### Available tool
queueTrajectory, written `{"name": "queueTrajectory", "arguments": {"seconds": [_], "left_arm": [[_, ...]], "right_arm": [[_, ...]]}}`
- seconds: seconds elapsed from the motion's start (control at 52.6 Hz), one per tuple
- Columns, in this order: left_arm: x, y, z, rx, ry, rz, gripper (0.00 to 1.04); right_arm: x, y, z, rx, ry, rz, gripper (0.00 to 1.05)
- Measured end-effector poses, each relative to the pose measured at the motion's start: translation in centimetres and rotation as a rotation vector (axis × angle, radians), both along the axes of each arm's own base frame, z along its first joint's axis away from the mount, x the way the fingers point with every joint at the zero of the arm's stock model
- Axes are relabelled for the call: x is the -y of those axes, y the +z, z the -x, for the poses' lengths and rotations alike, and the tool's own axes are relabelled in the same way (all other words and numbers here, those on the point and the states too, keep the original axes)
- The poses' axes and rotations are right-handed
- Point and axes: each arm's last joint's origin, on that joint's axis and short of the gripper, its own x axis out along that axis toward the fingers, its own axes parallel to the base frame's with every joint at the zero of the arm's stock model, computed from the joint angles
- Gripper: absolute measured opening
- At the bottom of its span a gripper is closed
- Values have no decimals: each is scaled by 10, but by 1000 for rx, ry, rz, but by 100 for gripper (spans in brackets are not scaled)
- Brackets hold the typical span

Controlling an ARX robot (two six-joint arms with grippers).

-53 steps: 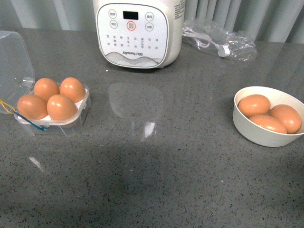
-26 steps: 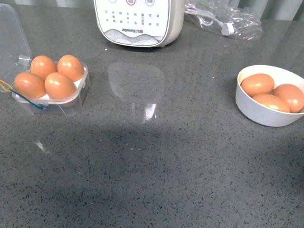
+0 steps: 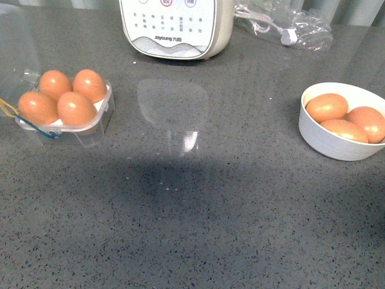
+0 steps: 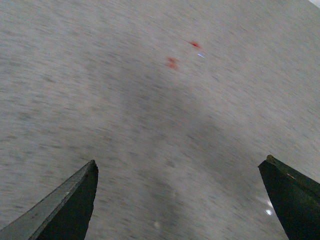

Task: Put egg into box

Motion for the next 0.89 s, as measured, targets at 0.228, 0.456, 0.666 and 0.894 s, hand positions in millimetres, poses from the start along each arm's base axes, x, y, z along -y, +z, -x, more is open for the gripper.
{"name": "queueTrajectory", "arguments": {"seconds": [0.228, 0.456, 0.666, 0.894], "left_arm": [[7, 21, 16, 58, 24, 95, 98], [-26, 19, 45, 113, 95, 27, 93], [6, 21, 88, 441, -470, -344, 45], [17, 7, 112, 422, -468, -374, 11]], "right_arm": [[0, 0, 0, 0, 0, 0, 97], [0, 0, 0, 0, 0, 0, 97], [0, 0, 0, 0, -2, 0, 97], [0, 0, 0, 0, -1, 0, 97]]}}
